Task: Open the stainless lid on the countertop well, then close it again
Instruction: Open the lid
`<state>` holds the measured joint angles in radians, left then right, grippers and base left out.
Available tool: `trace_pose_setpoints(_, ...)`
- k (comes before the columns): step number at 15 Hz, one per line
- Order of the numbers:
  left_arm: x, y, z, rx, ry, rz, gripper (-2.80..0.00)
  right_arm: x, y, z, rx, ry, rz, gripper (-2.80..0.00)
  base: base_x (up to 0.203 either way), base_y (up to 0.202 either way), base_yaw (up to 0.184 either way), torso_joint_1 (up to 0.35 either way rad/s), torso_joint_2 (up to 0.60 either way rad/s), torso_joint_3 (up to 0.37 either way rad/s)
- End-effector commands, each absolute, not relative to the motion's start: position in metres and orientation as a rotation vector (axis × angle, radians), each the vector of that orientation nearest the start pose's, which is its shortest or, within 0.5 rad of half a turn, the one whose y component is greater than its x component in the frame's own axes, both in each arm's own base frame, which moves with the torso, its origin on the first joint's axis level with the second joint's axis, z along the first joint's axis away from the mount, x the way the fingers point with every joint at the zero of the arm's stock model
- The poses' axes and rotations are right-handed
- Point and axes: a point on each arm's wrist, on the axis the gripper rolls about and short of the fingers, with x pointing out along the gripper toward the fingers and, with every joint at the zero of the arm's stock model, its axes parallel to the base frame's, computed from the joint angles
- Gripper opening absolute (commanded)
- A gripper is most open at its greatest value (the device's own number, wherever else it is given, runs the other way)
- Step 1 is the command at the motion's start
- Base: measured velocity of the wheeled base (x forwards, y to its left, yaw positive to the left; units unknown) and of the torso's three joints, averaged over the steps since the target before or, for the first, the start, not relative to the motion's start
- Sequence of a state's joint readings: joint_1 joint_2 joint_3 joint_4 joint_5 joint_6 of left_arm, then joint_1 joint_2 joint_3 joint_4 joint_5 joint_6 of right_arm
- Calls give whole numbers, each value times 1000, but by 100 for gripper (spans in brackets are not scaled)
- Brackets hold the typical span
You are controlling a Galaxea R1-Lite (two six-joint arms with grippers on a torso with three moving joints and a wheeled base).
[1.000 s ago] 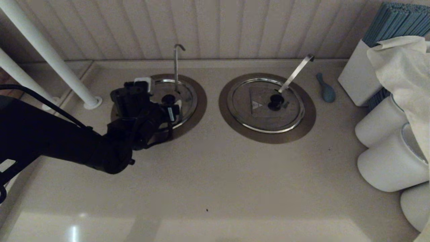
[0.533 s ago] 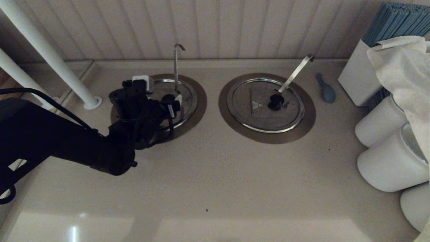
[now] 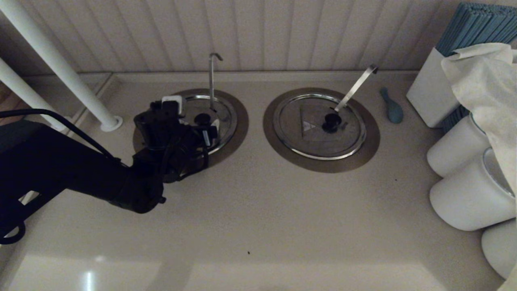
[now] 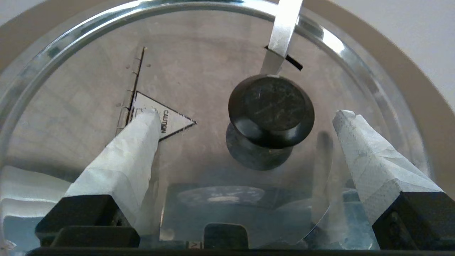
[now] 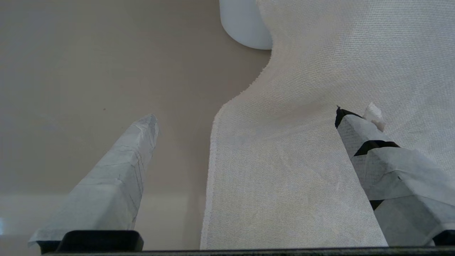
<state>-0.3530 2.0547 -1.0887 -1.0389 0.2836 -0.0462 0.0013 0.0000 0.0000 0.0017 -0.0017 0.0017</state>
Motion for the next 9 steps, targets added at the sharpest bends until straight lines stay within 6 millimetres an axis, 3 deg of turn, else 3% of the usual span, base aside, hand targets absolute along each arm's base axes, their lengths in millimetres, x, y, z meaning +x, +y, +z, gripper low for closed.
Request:
trace_pose_setpoints(1, 381, -131, 171, -60, -70, -62, 0, -23, 0, 75, 2, 3, 0, 0, 0, 0, 0, 0, 0, 0)
trace_pose_setpoints(9, 387, -120, 172, -48, -76, -32, 0, -23, 0, 75, 2, 3, 0, 0, 0, 0, 0, 0, 0, 0)
